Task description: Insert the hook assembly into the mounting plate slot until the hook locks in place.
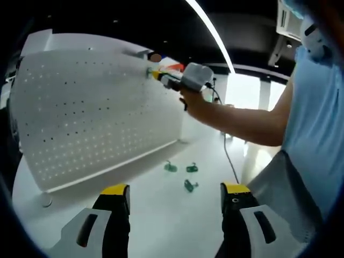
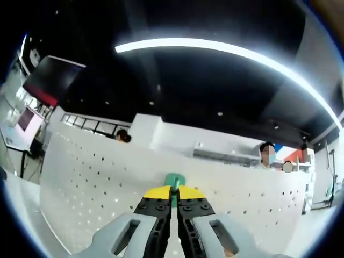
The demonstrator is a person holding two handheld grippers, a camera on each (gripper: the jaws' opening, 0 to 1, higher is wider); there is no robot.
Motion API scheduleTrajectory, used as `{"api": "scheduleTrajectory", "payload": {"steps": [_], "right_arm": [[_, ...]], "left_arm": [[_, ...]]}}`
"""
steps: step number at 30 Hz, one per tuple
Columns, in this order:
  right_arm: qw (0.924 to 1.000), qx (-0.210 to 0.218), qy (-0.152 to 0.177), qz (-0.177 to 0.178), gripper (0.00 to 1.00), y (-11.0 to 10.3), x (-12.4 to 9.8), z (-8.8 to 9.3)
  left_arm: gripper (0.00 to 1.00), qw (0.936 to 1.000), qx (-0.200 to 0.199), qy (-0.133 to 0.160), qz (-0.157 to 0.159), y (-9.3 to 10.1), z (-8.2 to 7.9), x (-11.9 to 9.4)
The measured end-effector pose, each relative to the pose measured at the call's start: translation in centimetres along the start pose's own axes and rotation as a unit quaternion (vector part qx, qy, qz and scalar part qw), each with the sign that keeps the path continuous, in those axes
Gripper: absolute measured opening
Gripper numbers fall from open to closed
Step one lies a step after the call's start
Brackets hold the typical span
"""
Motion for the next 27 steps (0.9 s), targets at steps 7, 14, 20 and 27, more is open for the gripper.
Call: {"api": "scheduleTrajectory", "payload": {"steps": [7, 14, 20, 27], "right_arm": [[1.0, -0.002, -0.008, 0.003, 0.0, -0.06, 0.11, 0.47], [0.9999, -0.002, -0.01, 0.003, 0.01, -0.1, 0.16, 0.54], [0.9998, -0.001, -0.019, 0.007, 0.01, -0.09, 0.2, 0.77], [0.9996, -0.007, -0.027, 0.008, 0.01, -0.16, 0.36, 0.95]], "left_arm": [[0.7, 1.0, 0.001, -0.001, 0.001, 0.04, 0.06, 0.0], [0.7, 1.0, -0.001, 0.0, 0.0, -0.03, 0.1, -0.06], [0.7, 1.0, 0.0, -0.001, 0.002, 0.11, 0.09, 0.06], [0.7, 1.0, 0.0, 0.002, 0.0, 0.02, 0.01, -0.01]]}}
Point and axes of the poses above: the point that each gripper's makers call its tool centre point, and the gripper's own axes: x roughly forward along the fingers, y roughly to its right, z roughly out of its underside, the point moved 1 cm from there along -x, roughly backward along the fingers, and after that the axes turned 2 degrees about x, right-handed, at the moved point
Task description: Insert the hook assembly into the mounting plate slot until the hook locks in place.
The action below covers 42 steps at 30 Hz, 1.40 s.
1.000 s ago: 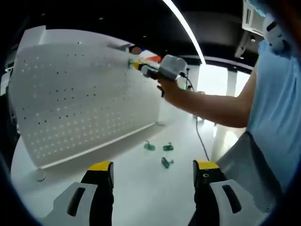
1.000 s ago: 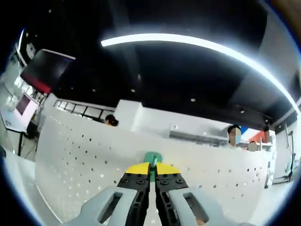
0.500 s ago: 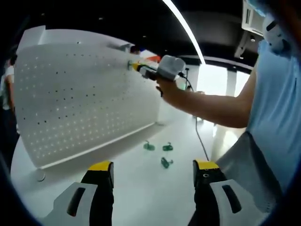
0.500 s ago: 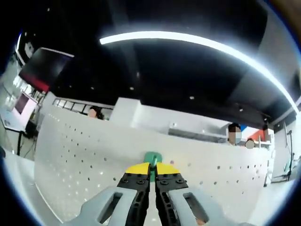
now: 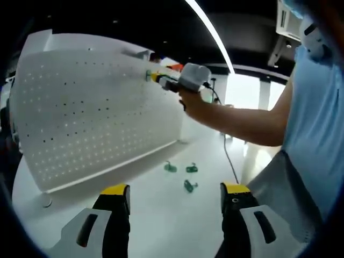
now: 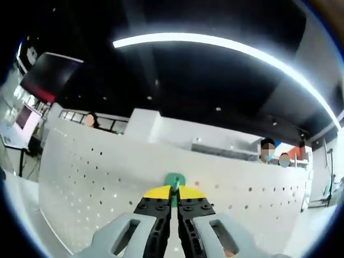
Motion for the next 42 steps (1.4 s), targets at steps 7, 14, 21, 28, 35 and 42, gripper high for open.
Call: {"api": "scheduleTrajectory", "payload": {"steps": [7, 14, 21, 28, 35, 42], "right_arm": [[0.9999, -0.005, -0.012, -0.002, 0.01, 0.1, 0.2, 0.1], [0.9997, -0.008, -0.021, -0.007, 0.03, 0.0, 0.3, 0.3], [0.9993, -0.014, -0.033, -0.012, 0.08, -0.2, 0.1, 0.7], [0.9992, 0.011, -0.034, -0.015, 0.23, -0.2, -0.2, 0.6], [0.9982, 0.033, -0.046, -0.017, 0.34, 0.0, -0.5, 0.8], [0.9964, 0.067, -0.046, -0.026, 0.53, 0.2, -1.0, 0.8]], "left_arm": [[0.7, 1.0, 0.001, 0.0, -0.001, 0.0, 0.0, 0.0], [0.7, 1.0, 0.002, 0.001, -0.001, 0.1, 0.0, 0.1], [0.7, 1.0, 0.003, 0.002, -0.002, 0.1, -0.1, 0.0], [0.7, 1.0, 0.004, 0.002, -0.001, 0.1, -0.2, 0.0], [0.7, 1.0, 0.006, 0.004, 0.0, 0.1, -0.3, 0.0], [0.7, 1.0, 0.007, 0.006, 0.0, 0.1, -0.3, 0.0]]}}
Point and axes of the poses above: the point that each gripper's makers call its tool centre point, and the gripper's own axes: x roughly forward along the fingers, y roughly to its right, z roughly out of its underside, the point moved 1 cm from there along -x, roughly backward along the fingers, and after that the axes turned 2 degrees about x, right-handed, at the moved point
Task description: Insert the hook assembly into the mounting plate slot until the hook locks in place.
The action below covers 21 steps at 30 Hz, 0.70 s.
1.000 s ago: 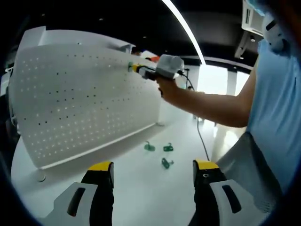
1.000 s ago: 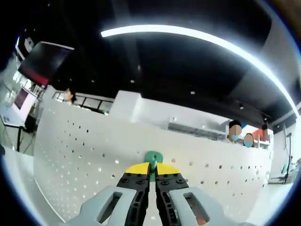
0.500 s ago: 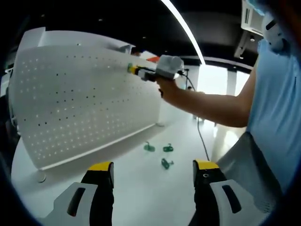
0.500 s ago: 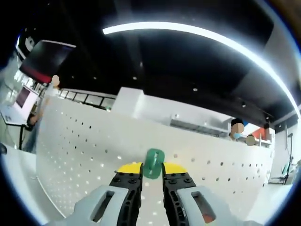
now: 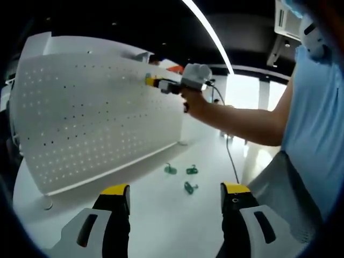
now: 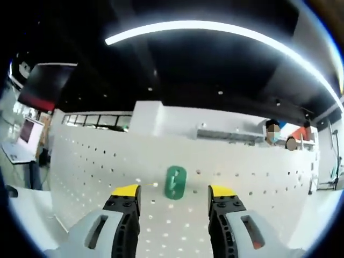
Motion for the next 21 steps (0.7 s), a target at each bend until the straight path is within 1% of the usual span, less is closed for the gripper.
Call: {"api": "scheduleTrajectory", "payload": {"steps": [2, 4, 5, 7, 16, 21], "right_arm": [[1.0, 0.001, -0.006, 0.001, 0.54, 0.3, -0.1, 0.2], [0.9999, 0.016, -0.004, -0.003, 0.59, 0.5, -0.3, 0.2], [0.9999, 0.016, -0.005, -0.004, 0.61, 0.6, -0.4, 0.2], [0.9999, 0.008, -0.01, -0.005, 0.61, 0.7, -0.7, 0.3], [0.9999, 0.0, -0.01, -0.011, 0.62, 1.1, -1.7, 0.1], [0.9999, -0.003, -0.008, -0.013, 0.63, 1.2, -2.2, -0.2]], "left_arm": [[0.7, 1.0, 0.0, 0.001, 0.0, 0.0, 0.0, 0.0], [0.7, 1.0, 0.0, 0.002, 0.0, 0.0, -0.1, 0.0], [0.7, 1.0, 0.001, 0.001, 0.0, 0.0, -0.1, 0.0], [0.7, 1.0, 0.001, 0.003, 0.0, 0.0, -0.1, 0.0], [0.7, 1.0, 0.003, 0.003, 0.001, 0.1, -0.2, 0.0], [0.7, 1.0, 0.004, 0.005, 0.0, 0.1, -0.3, 0.0]]}}
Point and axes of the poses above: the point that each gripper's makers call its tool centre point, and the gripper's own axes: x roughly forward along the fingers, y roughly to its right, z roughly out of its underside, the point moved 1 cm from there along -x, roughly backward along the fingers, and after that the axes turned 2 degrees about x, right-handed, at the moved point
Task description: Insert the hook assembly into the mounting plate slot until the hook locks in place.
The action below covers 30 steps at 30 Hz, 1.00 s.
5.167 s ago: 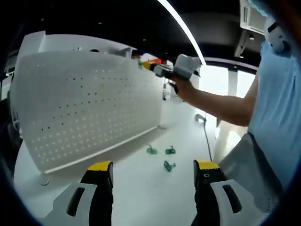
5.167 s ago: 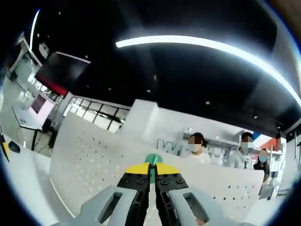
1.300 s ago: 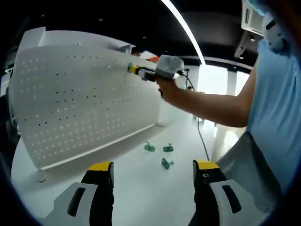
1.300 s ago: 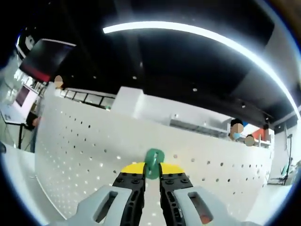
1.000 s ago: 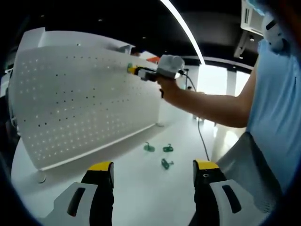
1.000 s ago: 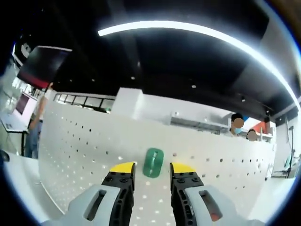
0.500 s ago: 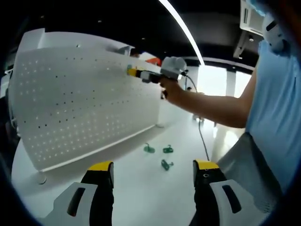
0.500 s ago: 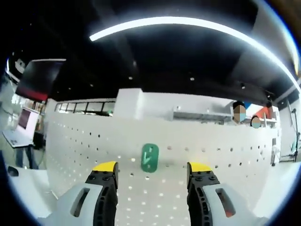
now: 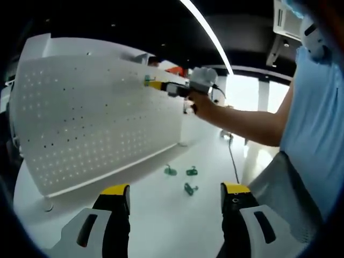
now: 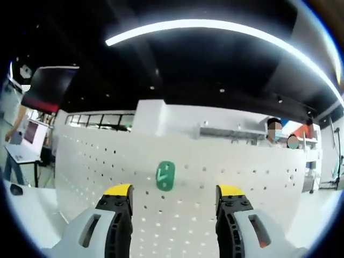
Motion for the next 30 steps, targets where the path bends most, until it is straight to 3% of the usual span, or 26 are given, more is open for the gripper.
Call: {"api": "scheduleTrajectory", "payload": {"steps": [20, 30], "right_arm": [[0.9996, 0.0, -0.018, -0.02, 0.63, 0.9, -2.7, 0.8], [0.9985, 0.002, -0.035, -0.042, 0.63, -0.1, -5.3, 1.9]], "left_arm": [[0.7, 1.0, 0.005, 0.003, 0.0, 0.1, -0.2, 0.0], [0.7, 1.0, 0.007, 0.004, -0.001, 0.2, -0.3, 0.0]]}}
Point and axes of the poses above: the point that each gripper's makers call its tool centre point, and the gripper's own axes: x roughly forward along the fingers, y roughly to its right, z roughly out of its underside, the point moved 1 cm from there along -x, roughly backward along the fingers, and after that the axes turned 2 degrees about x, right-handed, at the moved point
